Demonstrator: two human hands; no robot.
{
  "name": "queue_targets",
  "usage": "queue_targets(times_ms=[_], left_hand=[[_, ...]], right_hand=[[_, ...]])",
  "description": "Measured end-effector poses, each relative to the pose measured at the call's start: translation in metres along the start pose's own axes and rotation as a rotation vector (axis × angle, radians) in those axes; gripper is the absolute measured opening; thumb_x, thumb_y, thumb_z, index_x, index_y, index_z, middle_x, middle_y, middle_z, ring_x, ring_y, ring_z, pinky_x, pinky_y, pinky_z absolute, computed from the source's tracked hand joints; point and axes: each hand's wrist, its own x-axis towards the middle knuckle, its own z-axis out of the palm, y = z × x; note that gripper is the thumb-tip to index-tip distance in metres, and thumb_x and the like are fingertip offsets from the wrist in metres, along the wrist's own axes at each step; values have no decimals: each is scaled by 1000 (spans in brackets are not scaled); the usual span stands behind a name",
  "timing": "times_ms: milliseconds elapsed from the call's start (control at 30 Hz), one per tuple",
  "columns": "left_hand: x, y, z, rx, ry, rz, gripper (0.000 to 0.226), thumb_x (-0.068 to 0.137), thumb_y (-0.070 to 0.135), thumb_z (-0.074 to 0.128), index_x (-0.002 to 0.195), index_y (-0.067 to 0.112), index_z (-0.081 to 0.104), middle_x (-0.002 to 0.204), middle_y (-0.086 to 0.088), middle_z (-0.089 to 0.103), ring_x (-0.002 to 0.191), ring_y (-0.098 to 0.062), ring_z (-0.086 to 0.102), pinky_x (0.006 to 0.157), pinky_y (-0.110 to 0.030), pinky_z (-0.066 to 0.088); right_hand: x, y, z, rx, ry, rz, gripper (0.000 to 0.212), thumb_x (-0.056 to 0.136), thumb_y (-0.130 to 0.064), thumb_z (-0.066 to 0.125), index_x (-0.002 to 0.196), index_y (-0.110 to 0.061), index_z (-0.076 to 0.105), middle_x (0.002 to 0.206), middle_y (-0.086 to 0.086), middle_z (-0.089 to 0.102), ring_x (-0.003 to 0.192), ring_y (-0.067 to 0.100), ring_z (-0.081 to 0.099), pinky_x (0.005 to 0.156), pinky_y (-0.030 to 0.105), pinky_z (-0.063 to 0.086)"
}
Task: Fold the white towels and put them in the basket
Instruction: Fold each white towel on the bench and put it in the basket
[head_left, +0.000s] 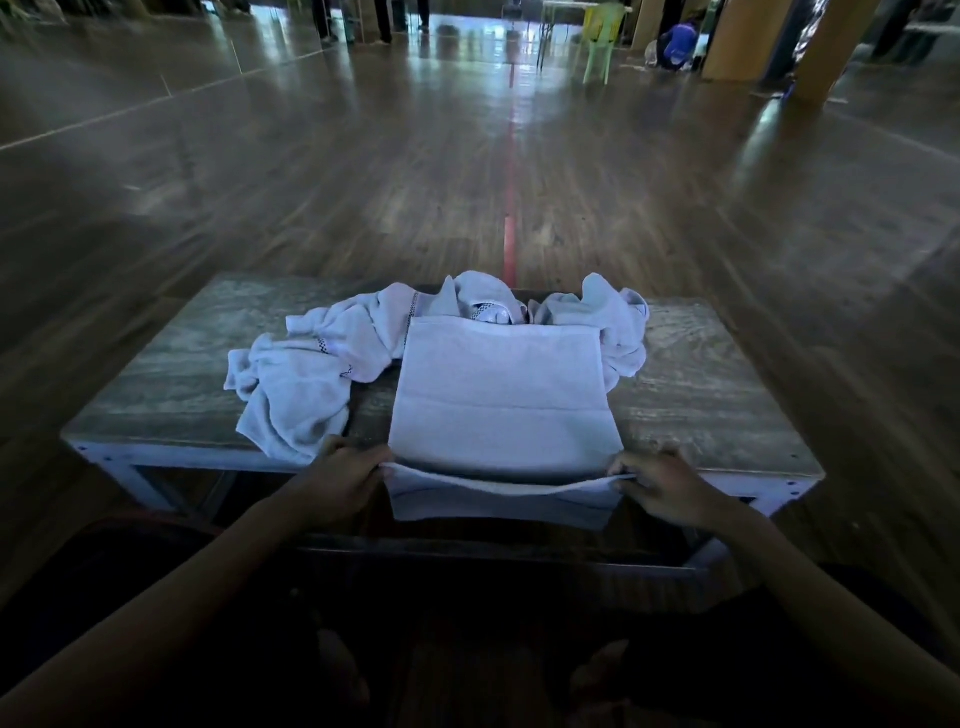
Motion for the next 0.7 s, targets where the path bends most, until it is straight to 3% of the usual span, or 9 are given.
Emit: queue_targets(times_ms=[67,133,200,333,400,500,600,700], left_hand=[[-4,2,-2,28,23,3,20,93,37,28,85,28,44,65,5,59,62,-17,56,79,-35,32],[1,8,-5,40,123,-8,20,93,33,33,88,24,49,64,4,59,60,-18,55,73,-32,29],[14,16,-7,28,225,-39,24,92,32,34,89,18,53,60,2,58,59,-22,57,71,-32,27],[45,18,-9,-52,368,-119,28,87,30,39,89,13,62,64,-5,63,62,-28,59,67,-34,41],[56,13,-5,-96,343,-125,36,86,34,37,87,10,63,66,-9,64,65,-27,58,64,-32,43],[58,5,11,-84,147,-133,46,87,45,29,92,12,60,77,-7,66,75,-29,62,66,-33,39],[48,-4,20,-77,67,-167,45,91,50,24,108,23,56,94,-1,71,90,-24,65,85,-38,42],[36,-1,16,-13,91,-131,45,92,47,22,109,24,57,89,1,71,83,-22,66,91,-33,28]], right_hand=[[0,2,1,7,34,-2,4,87,-40,45,89,-42,48,78,-26,59,79,6,59,81,46,44],[5,4,-4,72,109,29,15,88,-30,50,84,-45,49,84,-20,62,73,6,58,77,43,44],[10,4,-12,122,182,69,18,90,-24,54,82,-40,54,85,-14,63,72,9,58,77,46,44],[32,-2,-23,131,323,158,6,89,-16,59,88,-21,61,77,-4,66,75,19,61,80,44,44],[44,-6,-23,114,307,189,4,88,-16,60,86,-20,61,80,-3,68,80,20,62,83,43,45],[50,-5,-12,75,145,205,15,89,-17,59,81,-29,54,89,-5,68,91,20,62,93,47,40],[44,-2,-6,-29,28,220,18,92,-19,56,83,-34,49,104,-6,66,106,18,60,98,45,35],[33,0,-9,-58,35,204,24,92,-19,56,80,-36,44,106,-9,66,107,17,60,93,39,30]])
